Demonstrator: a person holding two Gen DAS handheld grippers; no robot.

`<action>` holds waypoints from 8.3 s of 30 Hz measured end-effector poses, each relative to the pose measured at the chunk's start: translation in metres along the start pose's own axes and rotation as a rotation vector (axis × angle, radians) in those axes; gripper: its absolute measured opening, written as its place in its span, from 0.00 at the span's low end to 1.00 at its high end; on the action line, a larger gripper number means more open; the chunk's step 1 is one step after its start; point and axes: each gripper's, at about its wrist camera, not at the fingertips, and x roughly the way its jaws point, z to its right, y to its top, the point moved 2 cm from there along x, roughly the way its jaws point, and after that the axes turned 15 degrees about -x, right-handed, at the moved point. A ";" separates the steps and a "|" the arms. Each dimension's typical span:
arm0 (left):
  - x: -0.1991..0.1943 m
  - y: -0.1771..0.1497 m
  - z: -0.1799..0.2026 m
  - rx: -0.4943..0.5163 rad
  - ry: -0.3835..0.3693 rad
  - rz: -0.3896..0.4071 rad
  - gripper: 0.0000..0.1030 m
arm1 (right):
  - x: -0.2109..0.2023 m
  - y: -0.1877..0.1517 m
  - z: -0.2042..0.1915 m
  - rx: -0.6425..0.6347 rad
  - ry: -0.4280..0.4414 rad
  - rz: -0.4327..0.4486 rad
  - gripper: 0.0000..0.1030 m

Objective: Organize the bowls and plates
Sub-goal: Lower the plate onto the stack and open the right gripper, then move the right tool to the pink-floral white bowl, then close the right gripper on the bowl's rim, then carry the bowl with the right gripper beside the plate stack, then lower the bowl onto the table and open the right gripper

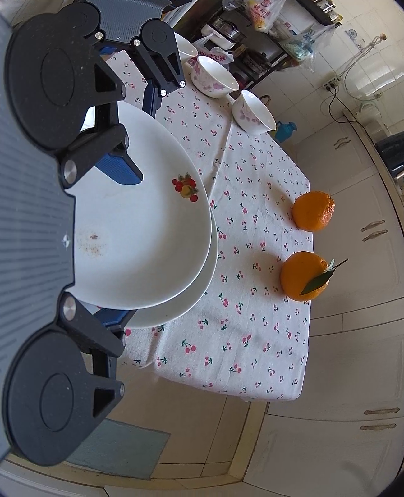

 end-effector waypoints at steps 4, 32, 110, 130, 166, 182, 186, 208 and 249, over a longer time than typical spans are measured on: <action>0.002 0.001 -0.003 -0.003 0.000 -0.002 0.89 | 0.000 0.000 0.000 -0.004 -0.005 -0.006 0.82; 0.006 0.002 -0.010 -0.014 -0.009 0.020 0.94 | -0.009 -0.003 -0.011 -0.020 -0.081 -0.041 0.83; -0.222 -0.167 -0.171 -0.246 0.449 0.248 0.97 | 0.100 0.095 -0.337 -0.427 -0.093 0.177 1.00; -0.208 -0.181 -0.198 -0.270 0.332 0.222 0.88 | 0.162 0.112 -0.366 -0.410 0.088 0.064 0.85; -0.209 -0.169 -0.200 -0.259 0.277 0.203 0.82 | 0.169 0.118 -0.354 -0.319 0.183 0.040 0.63; -0.173 -0.133 -0.160 -0.150 0.141 0.202 0.83 | 0.120 0.087 -0.309 -0.247 0.025 0.066 0.65; -0.162 -0.125 -0.151 -0.119 0.107 0.192 0.83 | 0.108 0.077 -0.296 -0.222 -0.010 0.076 0.65; -0.115 -0.100 -0.122 -0.060 0.034 0.143 0.83 | 0.087 0.050 -0.248 -0.137 -0.092 0.082 0.65; -0.168 -0.119 -0.166 -0.206 0.169 0.266 0.99 | 0.094 0.079 -0.278 -0.283 -0.120 0.114 1.00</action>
